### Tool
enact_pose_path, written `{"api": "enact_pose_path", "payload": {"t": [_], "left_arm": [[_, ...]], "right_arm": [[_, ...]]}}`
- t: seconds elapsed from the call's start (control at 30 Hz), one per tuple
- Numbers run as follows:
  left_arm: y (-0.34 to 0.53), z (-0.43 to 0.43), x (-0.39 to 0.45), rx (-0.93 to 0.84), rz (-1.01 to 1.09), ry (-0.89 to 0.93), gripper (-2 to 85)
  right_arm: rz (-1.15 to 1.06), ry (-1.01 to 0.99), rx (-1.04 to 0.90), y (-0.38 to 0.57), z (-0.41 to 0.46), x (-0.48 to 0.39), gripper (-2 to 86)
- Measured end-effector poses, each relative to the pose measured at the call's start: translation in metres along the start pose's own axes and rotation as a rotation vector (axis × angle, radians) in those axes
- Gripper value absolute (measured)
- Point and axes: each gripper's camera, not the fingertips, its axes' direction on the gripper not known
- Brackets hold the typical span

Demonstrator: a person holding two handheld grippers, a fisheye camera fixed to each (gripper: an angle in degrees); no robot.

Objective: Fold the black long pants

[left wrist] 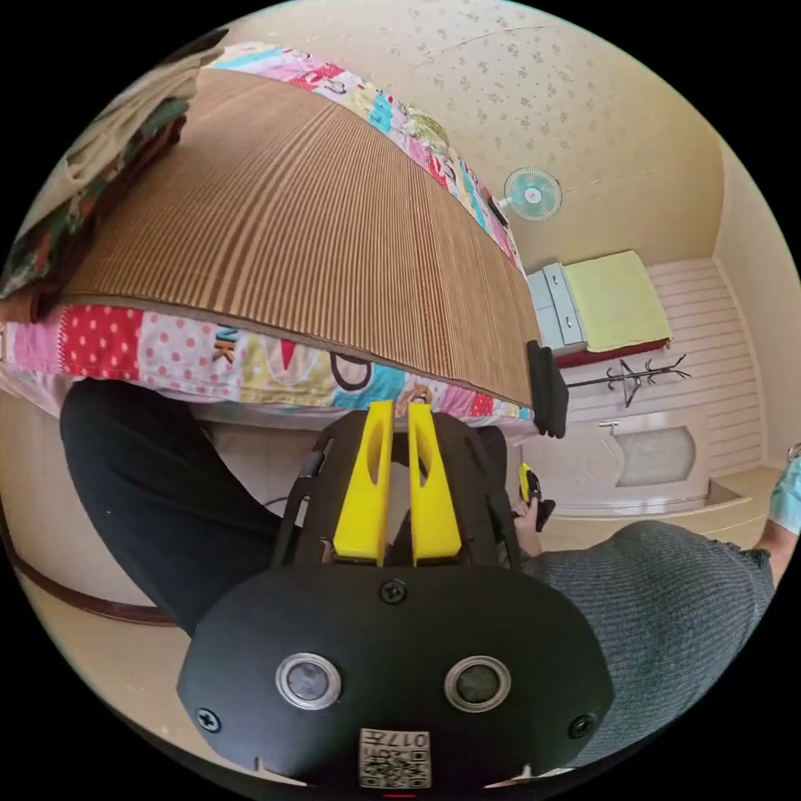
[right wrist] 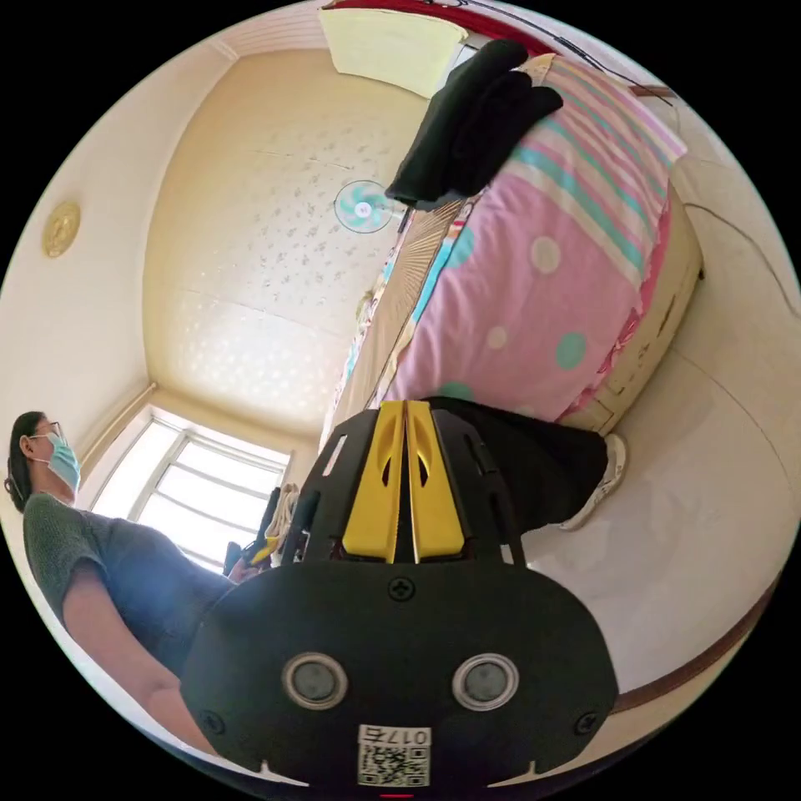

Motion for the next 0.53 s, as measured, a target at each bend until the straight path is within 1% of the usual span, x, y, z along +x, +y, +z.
{"api": "enact_pose_path", "payload": {"t": [0.07,0.13,0.17,0.23,0.27,0.3,0.33,0.37,0.4,0.43,0.5,0.53], "left_arm": [[0.009,-0.017,0.007,0.088,0.033,-0.033,0.7],[0.02,-0.053,0.011,0.252,0.075,-0.099,1.0],[0.023,-0.065,0.011,0.305,0.087,-0.12,1.3],[0.031,-0.112,0.01,0.502,0.112,-0.249,4.0],[0.03,-0.123,0.008,0.536,0.109,-0.292,5.3],[0.025,-0.142,0.003,0.574,0.079,-0.386,7.8],[0.016,-0.159,-0.004,0.59,0.034,-0.489,11.3],[0.011,-0.166,-0.007,0.589,0.011,-0.541,13.1],[-0.004,-0.174,-0.018,0.56,-0.037,-0.639,15.7],[-0.02,-0.174,-0.031,0.495,-0.081,-0.717,17.6],[-0.043,-0.166,-0.057,0.395,-0.13,-0.773,18.3],[-0.056,-0.155,-0.073,0.331,-0.124,-0.756,17.9]], "right_arm": [[-0.056,-0.126,-0.079,0.0,0.037,-0.023,0.5],[-0.12,-0.214,-0.145,-0.015,0.067,-0.049,0.4],[-0.168,-0.271,-0.18,-0.028,0.086,-0.069,0.4],[-0.232,-0.351,-0.232,-0.048,0.113,-0.103,0.4],[-0.276,-0.395,-0.268,-0.058,0.129,-0.126,0.4],[-0.297,-0.412,-0.287,-0.061,0.137,-0.138,0.4],[-0.343,-0.429,-0.327,-0.066,0.152,-0.161,0.4],[-0.382,-0.424,-0.37,-0.066,0.166,-0.183,0.3],[-0.402,-0.416,-0.394,-0.064,0.172,-0.193,0.3],[-0.443,-0.399,-0.44,-0.057,0.184,-0.211,0.3],[-0.484,-0.357,-0.511,-0.04,0.2,-0.227,0.3],[-0.491,-0.32,-0.551,-0.026,0.208,-0.231,0.3]]}}
